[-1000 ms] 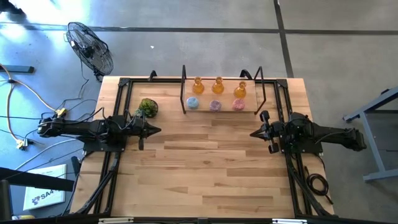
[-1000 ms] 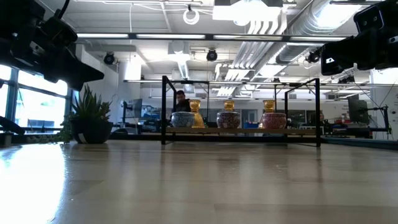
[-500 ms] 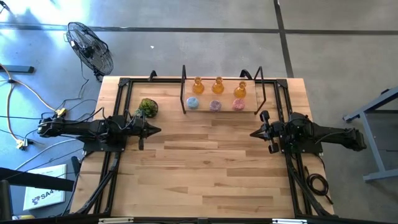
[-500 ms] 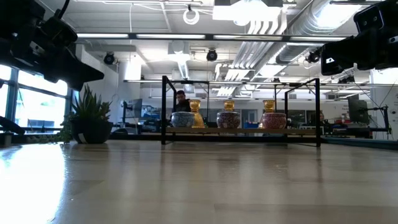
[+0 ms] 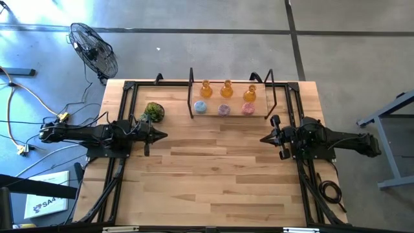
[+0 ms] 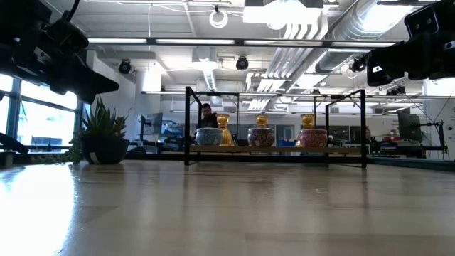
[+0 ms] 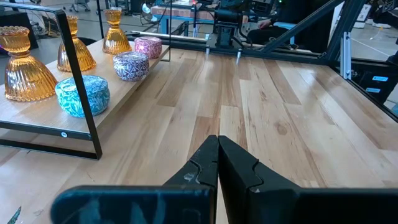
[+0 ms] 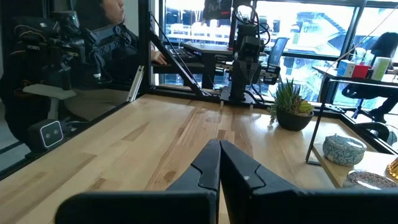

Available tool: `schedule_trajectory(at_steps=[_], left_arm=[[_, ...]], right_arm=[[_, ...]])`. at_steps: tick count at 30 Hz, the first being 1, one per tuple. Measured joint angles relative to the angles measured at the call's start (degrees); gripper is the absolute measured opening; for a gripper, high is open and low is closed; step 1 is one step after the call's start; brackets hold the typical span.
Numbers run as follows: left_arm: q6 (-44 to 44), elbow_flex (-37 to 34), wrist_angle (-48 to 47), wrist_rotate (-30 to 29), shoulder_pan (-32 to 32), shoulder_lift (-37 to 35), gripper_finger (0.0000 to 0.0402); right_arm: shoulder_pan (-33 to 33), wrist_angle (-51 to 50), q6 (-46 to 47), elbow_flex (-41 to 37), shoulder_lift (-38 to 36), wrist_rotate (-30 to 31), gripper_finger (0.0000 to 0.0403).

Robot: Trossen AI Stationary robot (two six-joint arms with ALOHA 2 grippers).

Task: Pick & Place candle stick holders
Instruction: Return to Home Position

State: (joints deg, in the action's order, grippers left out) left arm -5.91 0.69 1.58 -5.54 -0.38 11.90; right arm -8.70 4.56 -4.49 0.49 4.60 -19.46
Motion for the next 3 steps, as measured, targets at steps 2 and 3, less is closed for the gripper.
schedule_trajectory(at_steps=[2,3], left_arm=[[0.02,-0.02,0.0,0.0,0.0,0.0,0.0001],[0.0,-0.02,0.0,0.0,0.0,0.02,0.0001]], right_arm=[[0.0,0.0,0.0,0.0,-0.02,0.01,0.0],[0.0,0.0,0.0,0.0,-0.02,0.0,0.0]])
